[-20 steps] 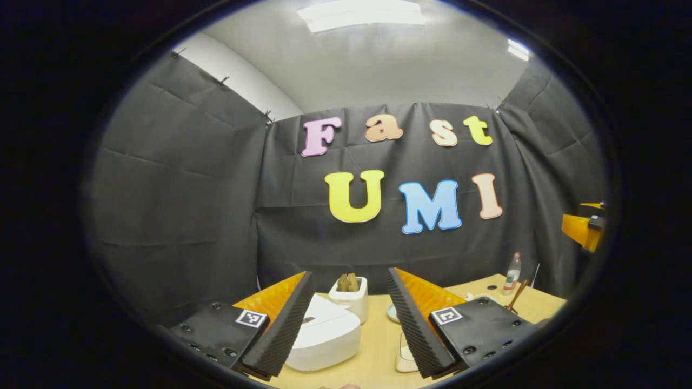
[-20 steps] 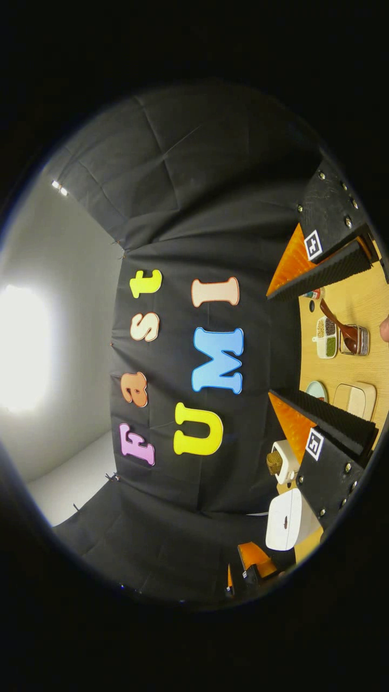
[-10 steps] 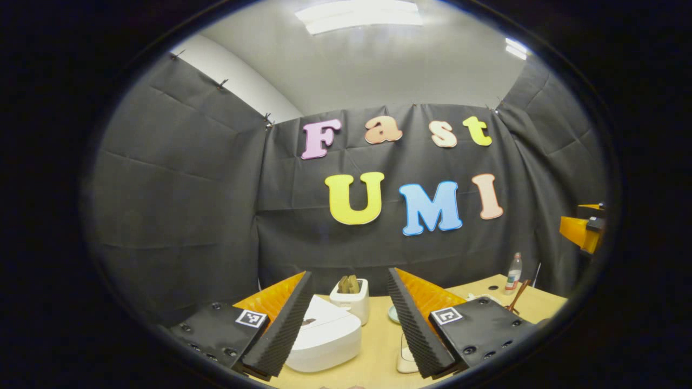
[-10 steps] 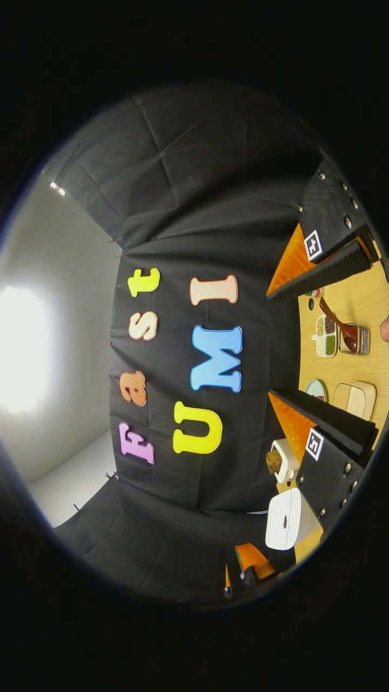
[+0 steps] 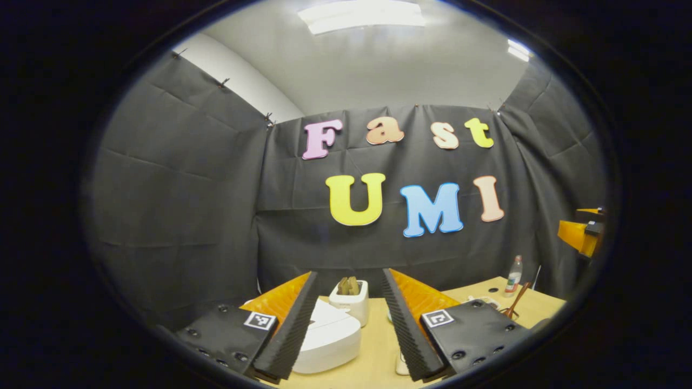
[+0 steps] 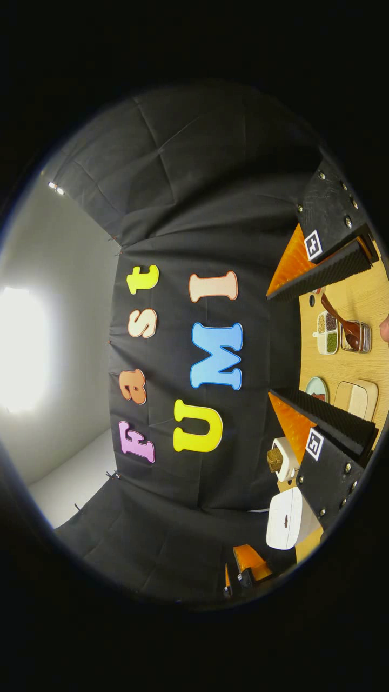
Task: Close the left gripper, press the button to open the rice cooker; take a wooden spoon from the chopstick holder with the right hand, scoop a spoonful of rice and pour it into the rice cooker, then put the wooden spoon back into the chopstick holder.
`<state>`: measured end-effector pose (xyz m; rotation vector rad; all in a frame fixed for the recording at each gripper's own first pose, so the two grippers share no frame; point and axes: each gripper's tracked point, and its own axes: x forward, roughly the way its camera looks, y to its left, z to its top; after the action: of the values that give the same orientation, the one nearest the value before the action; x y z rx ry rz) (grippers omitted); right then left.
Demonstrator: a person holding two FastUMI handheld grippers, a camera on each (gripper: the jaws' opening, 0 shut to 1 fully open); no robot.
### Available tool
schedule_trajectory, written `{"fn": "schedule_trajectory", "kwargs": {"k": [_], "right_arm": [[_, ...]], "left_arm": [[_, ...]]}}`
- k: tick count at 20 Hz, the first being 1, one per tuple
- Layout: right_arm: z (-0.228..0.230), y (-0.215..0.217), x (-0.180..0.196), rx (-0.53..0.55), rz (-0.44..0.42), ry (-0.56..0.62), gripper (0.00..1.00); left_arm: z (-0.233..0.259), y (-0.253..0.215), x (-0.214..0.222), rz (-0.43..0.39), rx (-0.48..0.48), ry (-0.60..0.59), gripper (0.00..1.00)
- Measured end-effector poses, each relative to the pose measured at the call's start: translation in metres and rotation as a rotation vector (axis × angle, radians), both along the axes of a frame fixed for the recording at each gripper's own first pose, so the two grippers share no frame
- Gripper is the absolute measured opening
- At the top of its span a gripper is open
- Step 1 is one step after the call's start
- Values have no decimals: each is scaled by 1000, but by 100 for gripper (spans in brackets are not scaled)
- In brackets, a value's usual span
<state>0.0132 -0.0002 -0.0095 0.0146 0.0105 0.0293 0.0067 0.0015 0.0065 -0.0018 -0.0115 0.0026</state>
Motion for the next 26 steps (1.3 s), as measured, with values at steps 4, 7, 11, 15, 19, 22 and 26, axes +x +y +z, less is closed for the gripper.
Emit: {"fn": "schedule_trajectory", "kwargs": {"k": [4,7,11,15,19,22,26], "right_arm": [[-1,-1,0,2,-1,-2,97],[0,1,3,-2,1,-5,97],[1,3,3,4,3,-15,97],[2,4,5,9,-2,-26,97],[1,9,12,-9,10,-15,97],[1,20,16,-12,20,-13,97],[8,29,15,-42,18,-27,96]], "left_arm": [[5,1,3,-1,21,-16,59],[0,-4,4,-20,21,-6,44],[-5,11,9,43,57,8,11],[-11,32,20,94,67,32,9],[-19,52,30,117,31,37,9],[-31,65,44,122,39,53,8],[-65,76,65,112,26,130,8]]}}
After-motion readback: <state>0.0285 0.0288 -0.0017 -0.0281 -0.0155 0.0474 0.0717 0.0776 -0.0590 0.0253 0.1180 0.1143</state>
